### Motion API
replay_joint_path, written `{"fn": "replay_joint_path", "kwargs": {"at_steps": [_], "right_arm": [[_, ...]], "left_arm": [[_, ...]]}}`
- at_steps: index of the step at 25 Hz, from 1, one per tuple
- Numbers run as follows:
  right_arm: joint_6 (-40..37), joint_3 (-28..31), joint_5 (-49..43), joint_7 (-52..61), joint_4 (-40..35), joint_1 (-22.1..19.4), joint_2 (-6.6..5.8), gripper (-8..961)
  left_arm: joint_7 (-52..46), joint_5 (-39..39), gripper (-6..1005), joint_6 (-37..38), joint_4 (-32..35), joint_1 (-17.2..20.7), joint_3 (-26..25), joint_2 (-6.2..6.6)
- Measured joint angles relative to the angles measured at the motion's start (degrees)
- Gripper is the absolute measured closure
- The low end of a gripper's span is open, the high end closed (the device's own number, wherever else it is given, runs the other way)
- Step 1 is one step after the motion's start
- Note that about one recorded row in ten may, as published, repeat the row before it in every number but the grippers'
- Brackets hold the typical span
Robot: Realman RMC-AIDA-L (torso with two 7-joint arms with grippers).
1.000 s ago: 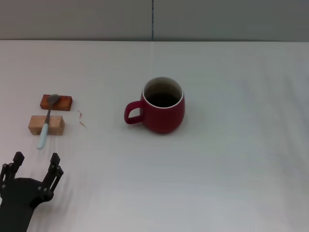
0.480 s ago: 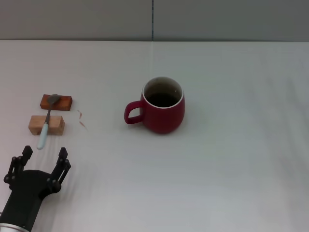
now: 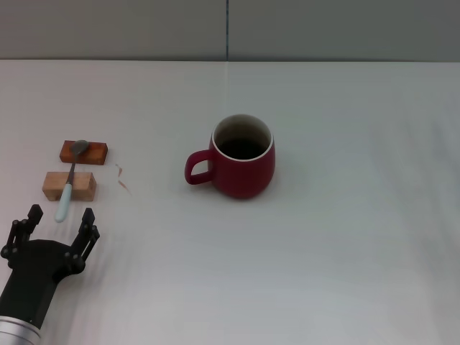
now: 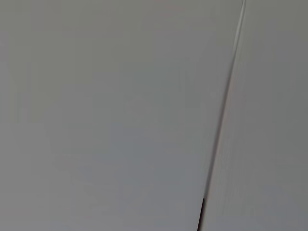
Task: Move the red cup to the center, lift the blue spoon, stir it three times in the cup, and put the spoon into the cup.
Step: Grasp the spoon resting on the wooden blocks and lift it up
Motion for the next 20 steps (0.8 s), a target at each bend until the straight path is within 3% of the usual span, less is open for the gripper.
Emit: {"fn": "replay_joint_path", "kwargs": {"at_steps": [20], "right_arm": [[-2.0, 0.0, 0.0, -0.2, -0.1, -1.9, 0.66, 231]], "left_arm": [[-0.3, 0.0, 258, -3.2, 2.9, -2.6, -0.3, -0.14]]}}
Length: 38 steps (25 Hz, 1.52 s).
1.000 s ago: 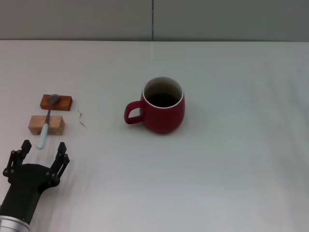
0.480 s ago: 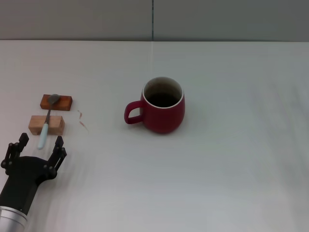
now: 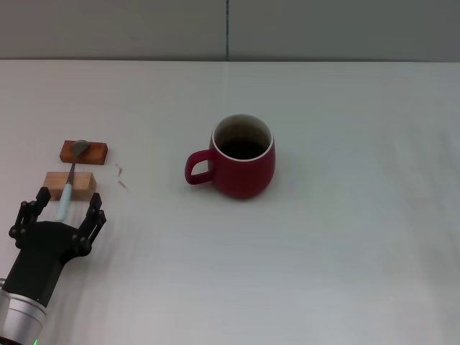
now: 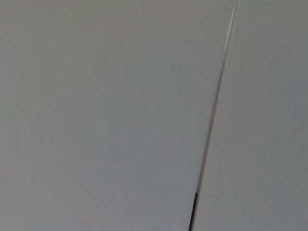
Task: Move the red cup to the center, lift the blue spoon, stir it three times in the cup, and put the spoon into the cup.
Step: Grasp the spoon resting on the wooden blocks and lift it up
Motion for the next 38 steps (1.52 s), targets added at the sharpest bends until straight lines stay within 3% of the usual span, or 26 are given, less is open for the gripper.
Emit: {"fn": "replay_joint_path", "kwargs": {"at_steps": [23, 29, 38], "right_arm": [[-0.2, 0.0, 0.0, 0.0, -0.6, -0.1, -0.12, 232], [0.1, 0.0, 0.0, 0.0, -0.7, -0.1, -0.12, 232], [0.2, 0.0, 0.0, 0.0, -0.7, -0.1, -0.13, 231]], "left_arm": [[-0.1, 0.0, 264, -4.7, 1.7, -0.9, -2.5, -0.08], [-0.1, 0.0, 453, -4.8, 1.9, -1.0, -2.8, -0.03], [-4.2, 0.0, 452, -5.9, 2.3, -1.0, -3.5, 0.23]]}}
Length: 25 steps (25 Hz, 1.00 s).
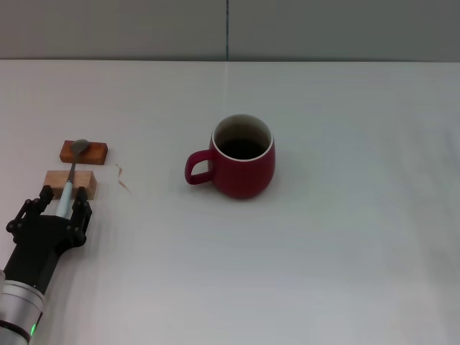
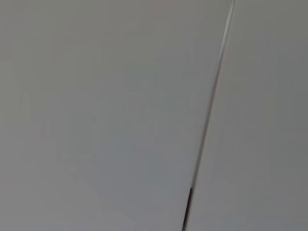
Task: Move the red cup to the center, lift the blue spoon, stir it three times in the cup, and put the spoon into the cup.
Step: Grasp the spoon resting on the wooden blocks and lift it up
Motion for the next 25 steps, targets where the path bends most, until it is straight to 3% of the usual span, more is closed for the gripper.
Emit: {"fn": "replay_joint_path", "kwargs": {"at_steps": [25], "right_arm": [[0.3, -0.1, 0.0, 0.0, 0.0, 0.3, -0.08, 233]], "left_arm": [[0.1, 0.0, 550, 0.7, 0.0, 0.5, 0.4, -0.24]]}}
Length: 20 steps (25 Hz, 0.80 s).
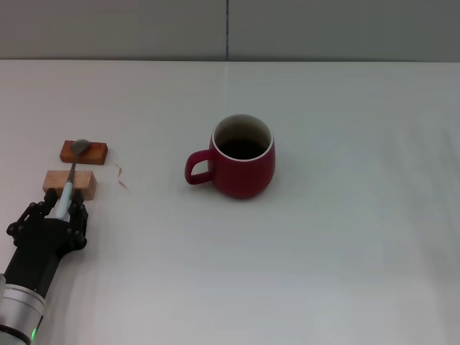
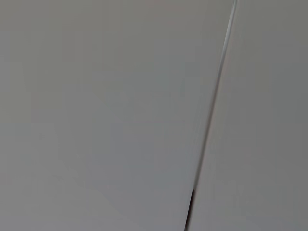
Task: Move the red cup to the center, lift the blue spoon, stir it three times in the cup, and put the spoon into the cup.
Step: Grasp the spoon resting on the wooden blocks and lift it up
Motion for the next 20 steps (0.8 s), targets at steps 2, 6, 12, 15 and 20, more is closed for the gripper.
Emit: {"fn": "replay_joint_path", "kwargs": {"at_steps": [2, 6, 12, 15, 20], "right_arm": [[0.0, 0.0, 0.0, 0.0, 0.0, 0.0, 0.05, 232], [0.3, 0.0, 0.0, 0.0, 0.0, 0.1, 0.11, 231], [0.4, 0.0, 0.0, 0.0, 0.0, 0.1, 0.19, 234], [0.5, 0.0, 0.0, 0.0, 0.0, 0.1, 0.19, 232], [0.5, -0.1, 0.0, 0.0, 0.0, 0.1, 0.19, 232]], "left_arm": [[0.0, 0.7, 572, 0.0, 0.0, 0.1, -0.1, 0.01], [0.1, 2.3, 616, 0.1, 0.1, 0.4, -1.0, 0.08], [0.1, 2.7, 619, 0.1, 0.1, 0.3, -1.1, 0.09], [0.1, 2.7, 620, 0.1, 0.1, 0.3, -1.1, 0.09], [0.1, 2.7, 622, 0.1, 0.2, 0.3, -1.2, 0.09]]}}
